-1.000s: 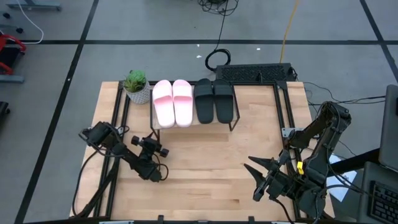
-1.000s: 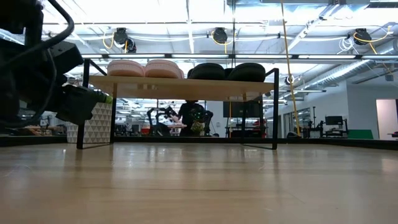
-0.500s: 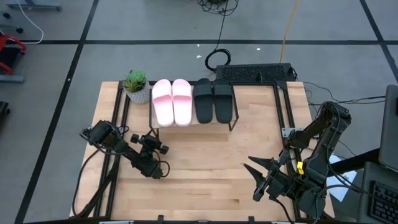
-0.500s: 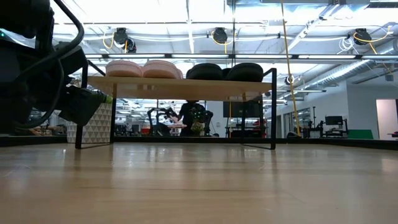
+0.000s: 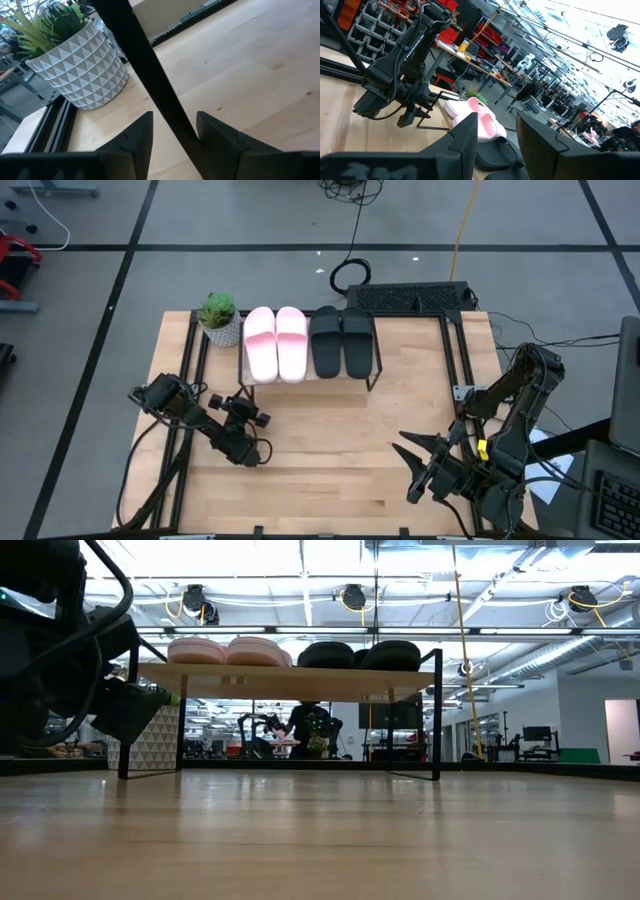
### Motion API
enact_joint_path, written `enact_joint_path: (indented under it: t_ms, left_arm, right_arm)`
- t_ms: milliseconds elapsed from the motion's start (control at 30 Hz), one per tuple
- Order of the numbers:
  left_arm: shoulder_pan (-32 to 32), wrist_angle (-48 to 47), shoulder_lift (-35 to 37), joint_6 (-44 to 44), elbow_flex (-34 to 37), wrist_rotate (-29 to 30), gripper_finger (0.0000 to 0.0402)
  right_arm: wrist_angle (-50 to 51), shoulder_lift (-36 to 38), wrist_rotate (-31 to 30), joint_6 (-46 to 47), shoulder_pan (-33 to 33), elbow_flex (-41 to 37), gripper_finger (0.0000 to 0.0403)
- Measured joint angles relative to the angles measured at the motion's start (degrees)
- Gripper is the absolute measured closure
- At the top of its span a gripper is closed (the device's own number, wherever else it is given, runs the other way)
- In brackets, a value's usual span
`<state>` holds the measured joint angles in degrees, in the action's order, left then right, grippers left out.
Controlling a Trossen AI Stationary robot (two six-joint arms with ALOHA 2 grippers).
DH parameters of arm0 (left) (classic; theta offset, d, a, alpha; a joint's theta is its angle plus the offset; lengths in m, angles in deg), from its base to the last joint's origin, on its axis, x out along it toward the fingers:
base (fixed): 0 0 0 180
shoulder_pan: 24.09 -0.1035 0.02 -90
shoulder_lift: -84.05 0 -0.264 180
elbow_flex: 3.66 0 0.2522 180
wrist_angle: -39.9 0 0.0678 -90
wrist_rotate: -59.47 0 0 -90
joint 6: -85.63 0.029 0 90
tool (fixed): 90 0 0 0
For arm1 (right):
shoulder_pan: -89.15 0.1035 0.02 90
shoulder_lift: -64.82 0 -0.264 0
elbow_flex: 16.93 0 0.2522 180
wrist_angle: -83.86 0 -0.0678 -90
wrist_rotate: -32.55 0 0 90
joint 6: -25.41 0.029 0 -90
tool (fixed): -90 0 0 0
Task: Pick and place slides into the shelf
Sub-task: Adjust the shelf
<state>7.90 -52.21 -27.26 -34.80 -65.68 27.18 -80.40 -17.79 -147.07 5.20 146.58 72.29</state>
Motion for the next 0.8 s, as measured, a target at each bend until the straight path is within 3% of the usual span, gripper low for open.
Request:
enact_joint_path:
  t_ms: [300,800]
  left_arm:
    - [-1.2,0.4,0.0,-2.3,2.1,0.9,0.0247]
    - [-7.2,0.6,0.0,1.9,2.1,5.1,0.0247]
  right_arm:
    - [0.0,0.0,0.0,0.0,0.0,0.0,0.028]
    - [0.0,0.0,0.0,0.0,0.0,0.0,0.028]
